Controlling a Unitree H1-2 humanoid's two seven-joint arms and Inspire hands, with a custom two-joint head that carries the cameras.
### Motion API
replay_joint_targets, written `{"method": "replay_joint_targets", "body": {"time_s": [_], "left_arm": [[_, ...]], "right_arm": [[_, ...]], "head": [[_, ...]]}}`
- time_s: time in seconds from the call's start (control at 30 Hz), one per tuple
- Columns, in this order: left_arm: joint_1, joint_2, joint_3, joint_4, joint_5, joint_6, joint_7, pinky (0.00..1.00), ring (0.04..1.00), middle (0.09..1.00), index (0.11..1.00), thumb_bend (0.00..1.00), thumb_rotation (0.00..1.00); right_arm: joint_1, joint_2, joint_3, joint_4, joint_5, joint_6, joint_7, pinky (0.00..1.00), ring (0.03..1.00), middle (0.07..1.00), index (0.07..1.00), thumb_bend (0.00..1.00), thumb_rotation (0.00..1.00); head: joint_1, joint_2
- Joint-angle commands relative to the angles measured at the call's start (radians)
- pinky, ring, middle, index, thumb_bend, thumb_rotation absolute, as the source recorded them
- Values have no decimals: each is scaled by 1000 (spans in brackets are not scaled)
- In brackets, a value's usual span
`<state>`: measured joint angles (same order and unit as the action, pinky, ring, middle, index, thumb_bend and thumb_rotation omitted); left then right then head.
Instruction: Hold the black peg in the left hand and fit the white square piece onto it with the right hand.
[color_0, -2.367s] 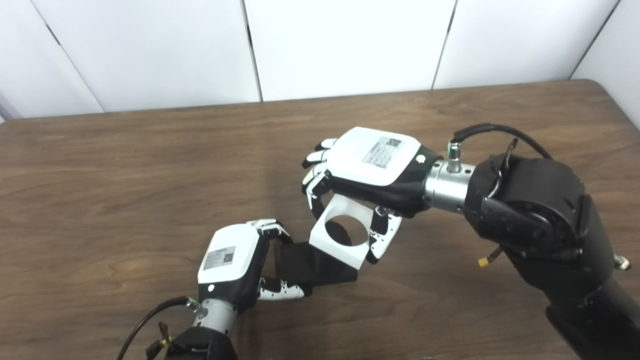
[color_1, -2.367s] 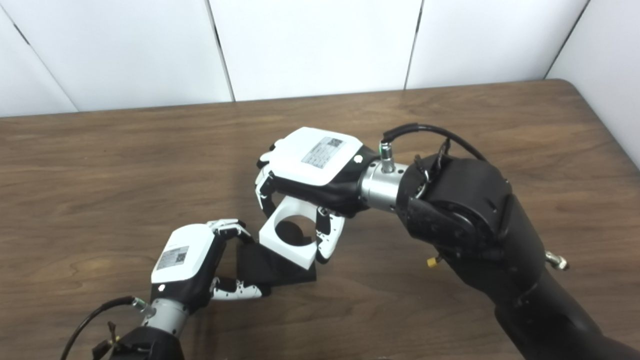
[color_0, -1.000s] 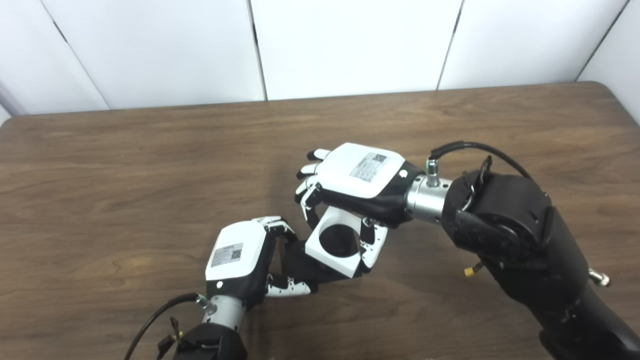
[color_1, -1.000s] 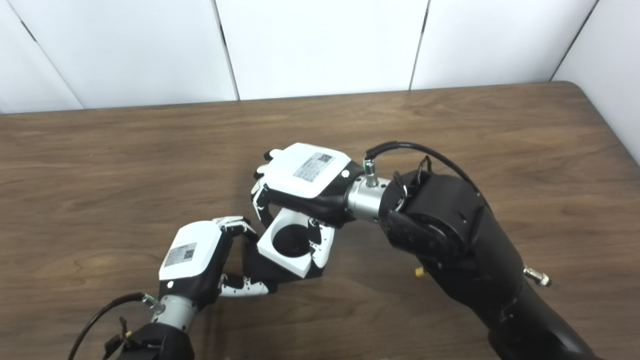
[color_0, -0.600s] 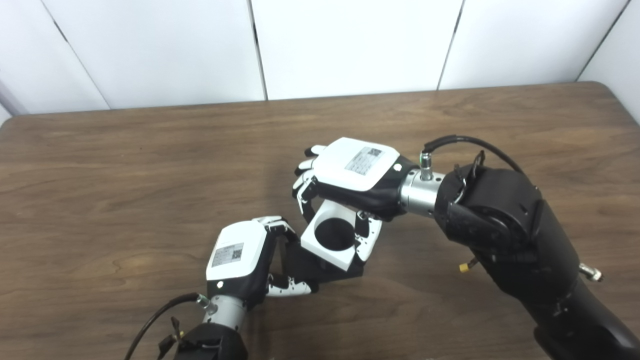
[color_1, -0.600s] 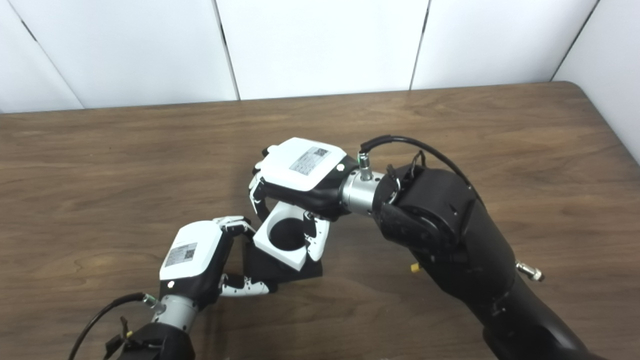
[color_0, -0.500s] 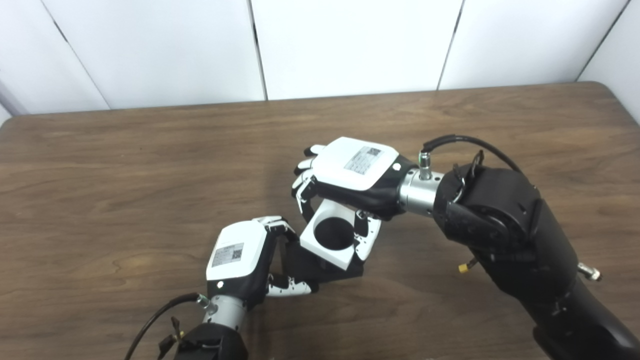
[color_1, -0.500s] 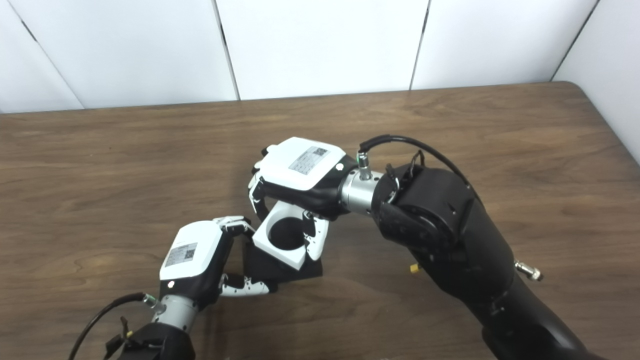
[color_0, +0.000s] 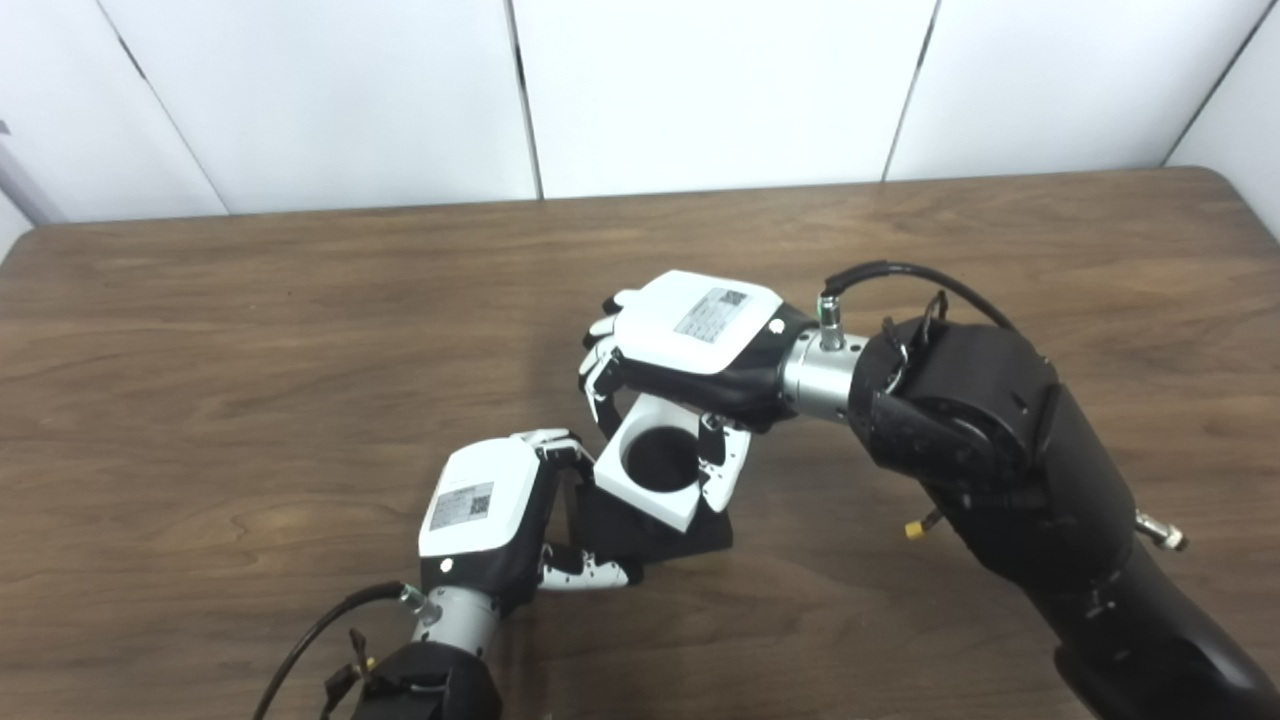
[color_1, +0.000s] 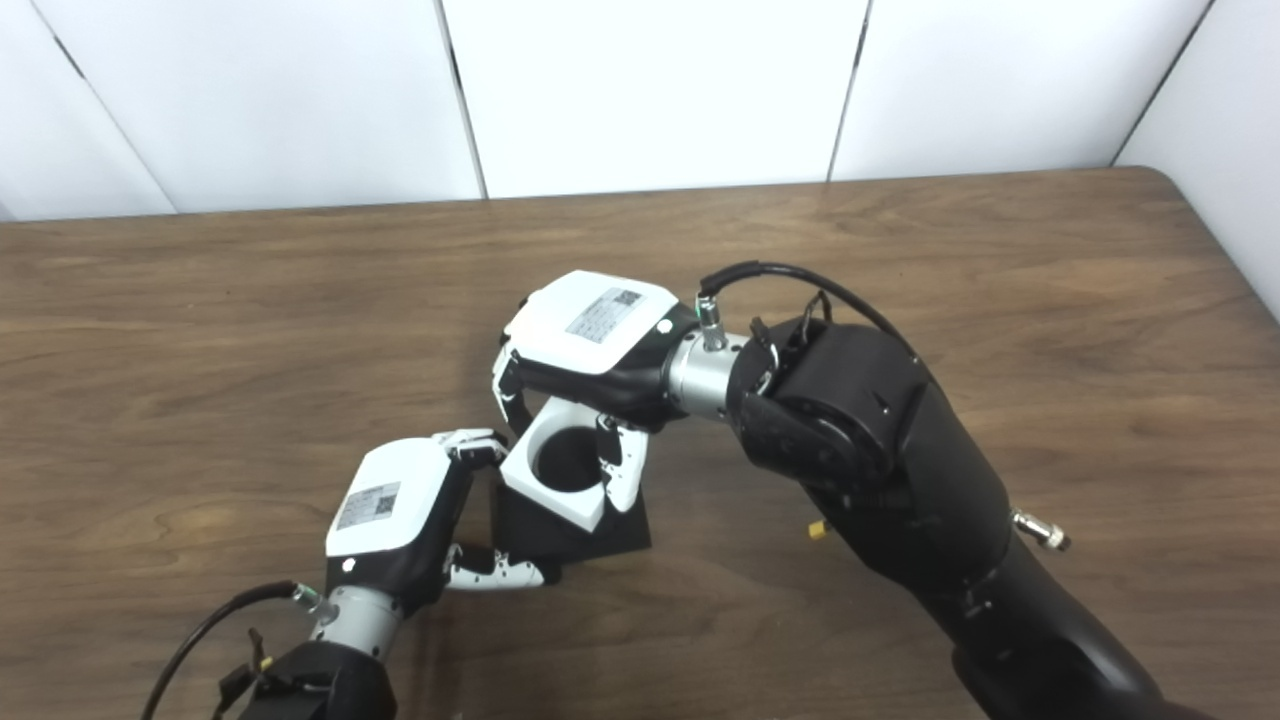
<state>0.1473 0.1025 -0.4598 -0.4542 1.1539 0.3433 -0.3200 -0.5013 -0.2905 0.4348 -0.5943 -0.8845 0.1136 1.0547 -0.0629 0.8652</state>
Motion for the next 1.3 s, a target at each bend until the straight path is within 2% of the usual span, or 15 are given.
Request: {"method": "replay_joint_targets", "body": {"time_s": [0.0,0.2,0.47,0.77,0.97,1.27], "left_arm": [[29,-21,-45,54,-43,-8,-78,724,827,804,489,521,60],[30,-24,-45,55,-43,-8,-76,727,828,803,489,522,60],[24,-27,-49,61,-37,-4,-78,725,827,802,489,521,60],[21,-27,-48,54,-42,2,-85,724,828,805,489,521,59],[23,-25,-47,49,-41,2,-86,724,825,802,489,521,59],[23,-20,-45,47,-42,1,-85,720,822,800,489,522,59]], "right_arm": [[-42,10,-4,-7,4,-8,-15,961,899,796,486,523,136],[-36,-7,-8,-6,7,-6,-4,962,900,797,486,523,135],[-30,-53,-41,-15,45,-6,-5,961,892,794,485,523,134],[-1,-100,-54,-6,69,-22,-39,945,883,786,485,524,134],[26,-105,-50,-7,57,-13,-35,956,890,792,486,522,133],[66,-79,-33,0,27,-22,-72,961,884,791,487,522,135]], "head": [[0,2],[1,4],[-1,6],[0,8],[2,12],[2,15]]}}
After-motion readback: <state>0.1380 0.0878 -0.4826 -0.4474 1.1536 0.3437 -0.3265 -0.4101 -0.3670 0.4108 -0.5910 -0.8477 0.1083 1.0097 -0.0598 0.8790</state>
